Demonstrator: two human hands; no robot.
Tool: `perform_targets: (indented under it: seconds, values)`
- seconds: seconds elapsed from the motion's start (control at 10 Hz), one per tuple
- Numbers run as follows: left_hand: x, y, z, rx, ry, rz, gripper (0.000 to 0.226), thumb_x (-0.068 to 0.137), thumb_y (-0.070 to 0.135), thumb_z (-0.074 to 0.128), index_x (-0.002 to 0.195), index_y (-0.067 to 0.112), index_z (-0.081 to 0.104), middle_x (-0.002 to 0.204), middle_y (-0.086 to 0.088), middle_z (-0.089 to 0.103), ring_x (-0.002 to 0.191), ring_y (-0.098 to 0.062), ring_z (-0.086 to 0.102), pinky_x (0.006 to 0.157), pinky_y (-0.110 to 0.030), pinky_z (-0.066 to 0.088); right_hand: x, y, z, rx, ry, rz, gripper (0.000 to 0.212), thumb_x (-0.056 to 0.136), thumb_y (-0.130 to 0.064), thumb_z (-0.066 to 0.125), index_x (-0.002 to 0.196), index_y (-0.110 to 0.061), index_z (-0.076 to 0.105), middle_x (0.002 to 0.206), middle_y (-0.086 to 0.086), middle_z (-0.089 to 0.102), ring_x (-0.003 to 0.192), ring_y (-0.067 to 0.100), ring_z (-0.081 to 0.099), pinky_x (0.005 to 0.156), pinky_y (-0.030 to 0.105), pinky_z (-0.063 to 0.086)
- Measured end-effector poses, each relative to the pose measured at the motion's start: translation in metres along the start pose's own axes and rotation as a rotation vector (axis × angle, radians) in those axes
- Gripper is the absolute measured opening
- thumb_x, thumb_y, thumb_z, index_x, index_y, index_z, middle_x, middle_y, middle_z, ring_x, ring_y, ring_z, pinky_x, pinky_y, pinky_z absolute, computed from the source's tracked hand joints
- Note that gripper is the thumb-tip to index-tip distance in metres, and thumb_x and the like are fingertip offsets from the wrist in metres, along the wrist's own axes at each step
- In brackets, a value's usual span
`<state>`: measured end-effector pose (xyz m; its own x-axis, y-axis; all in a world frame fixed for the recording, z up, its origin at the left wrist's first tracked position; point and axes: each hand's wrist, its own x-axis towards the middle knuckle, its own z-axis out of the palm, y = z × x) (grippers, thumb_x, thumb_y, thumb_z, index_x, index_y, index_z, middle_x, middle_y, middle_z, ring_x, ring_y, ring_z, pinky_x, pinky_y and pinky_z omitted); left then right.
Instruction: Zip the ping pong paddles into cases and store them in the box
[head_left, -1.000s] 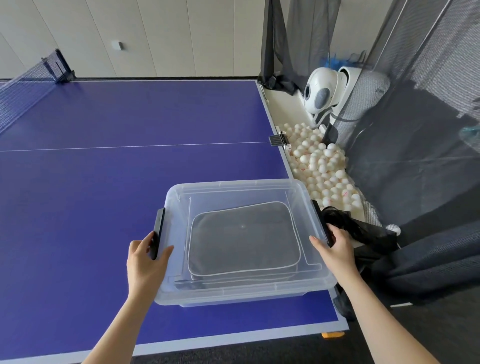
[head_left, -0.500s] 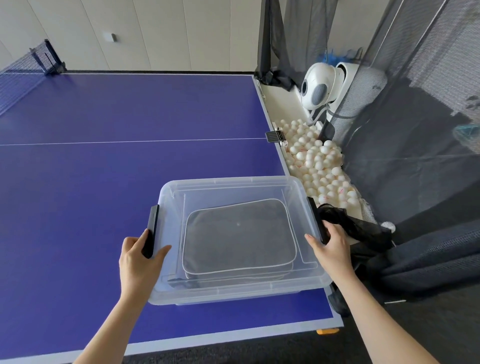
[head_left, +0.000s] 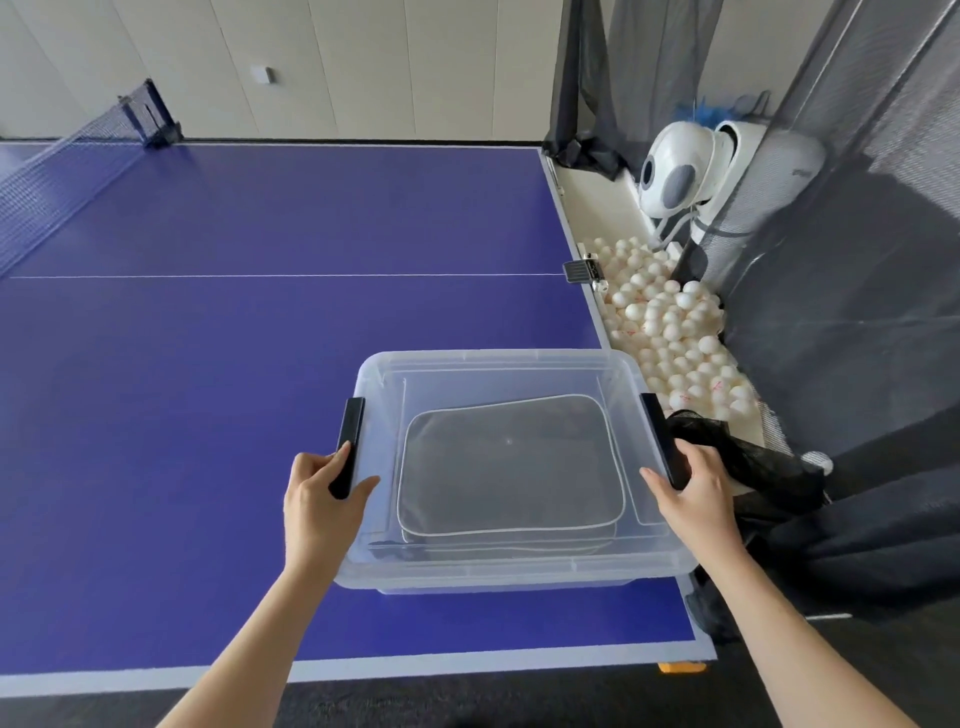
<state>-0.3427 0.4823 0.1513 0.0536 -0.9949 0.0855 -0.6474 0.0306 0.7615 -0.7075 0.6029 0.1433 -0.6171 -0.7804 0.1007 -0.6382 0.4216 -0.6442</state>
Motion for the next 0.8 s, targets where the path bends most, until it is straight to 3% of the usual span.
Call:
perform_targets:
  seconds: [0.6, 0.7, 0.8]
  values:
    - [-0.006, 0.007, -0.015, -0.021, -0.148, -0.041, 0.067, 0.081, 0.022, 0.076, 0.140, 0.012, 0.047, 0.115, 0.004, 0.044, 0.098, -0.014, 0.047, 0.090, -0.025, 0.037, -0.003, -0.014, -0.013, 0.023, -0.164, 0.154, 0.071, 0.085, -0.028, 0.071, 0.143, -0.003, 0.037, 0.145, 0.016, 0.038, 0.135, 0.029, 0.036, 0.107, 0.034, 0.030]
    - [-0.001, 0.011, -0.021, -0.003, -0.226, -0.061, 0.071, 0.083, 0.026, 0.073, 0.143, 0.010, 0.040, 0.127, -0.002, 0.043, 0.101, -0.016, 0.046, 0.090, -0.027, 0.039, -0.002, -0.019, -0.017, 0.009, -0.191, 0.138, 0.075, 0.086, -0.030, 0.069, 0.146, -0.004, 0.032, 0.149, 0.016, 0.033, 0.138, 0.028, 0.031, 0.110, 0.034, 0.027]
    - [0.010, 0.018, -0.030, 0.050, -0.304, -0.098, 0.086, 0.085, 0.036, 0.070, 0.151, 0.008, 0.022, 0.149, -0.009, 0.030, 0.124, -0.025, 0.043, 0.097, -0.032, 0.040, 0.002, -0.030, -0.019, 0.016, -0.177, 0.089, 0.077, 0.087, -0.031, 0.068, 0.146, -0.003, 0.029, 0.149, 0.016, 0.032, 0.139, 0.027, 0.030, 0.111, 0.034, 0.026]
